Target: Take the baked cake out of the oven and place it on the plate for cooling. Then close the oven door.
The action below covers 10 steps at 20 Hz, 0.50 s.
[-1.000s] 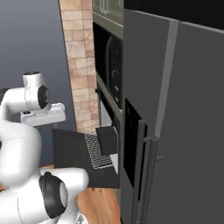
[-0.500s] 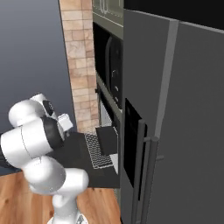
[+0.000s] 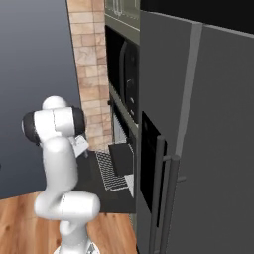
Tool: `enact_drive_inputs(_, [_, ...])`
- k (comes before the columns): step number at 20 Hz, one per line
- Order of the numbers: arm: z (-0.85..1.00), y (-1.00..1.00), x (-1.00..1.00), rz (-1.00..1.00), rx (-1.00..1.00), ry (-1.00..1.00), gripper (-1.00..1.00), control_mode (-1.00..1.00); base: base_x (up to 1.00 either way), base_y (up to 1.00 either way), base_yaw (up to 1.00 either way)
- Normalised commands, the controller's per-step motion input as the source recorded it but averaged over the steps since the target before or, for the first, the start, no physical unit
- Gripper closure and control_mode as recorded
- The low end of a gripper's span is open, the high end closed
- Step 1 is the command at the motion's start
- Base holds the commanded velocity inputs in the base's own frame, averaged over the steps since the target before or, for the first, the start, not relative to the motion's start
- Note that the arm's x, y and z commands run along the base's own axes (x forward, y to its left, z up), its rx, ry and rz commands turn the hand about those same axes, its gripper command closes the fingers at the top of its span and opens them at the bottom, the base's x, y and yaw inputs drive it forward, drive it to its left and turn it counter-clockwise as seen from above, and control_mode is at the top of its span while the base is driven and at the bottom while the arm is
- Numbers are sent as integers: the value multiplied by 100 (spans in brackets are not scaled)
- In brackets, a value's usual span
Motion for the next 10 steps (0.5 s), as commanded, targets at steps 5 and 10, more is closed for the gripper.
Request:
enact_drive_inputs(5, [-80,-1,66,22,0,1,-100,-100,0,0,0])
enact_drive_inputs(10, [-91,-7,71,9,1,8,-100,-100,0,0,0])
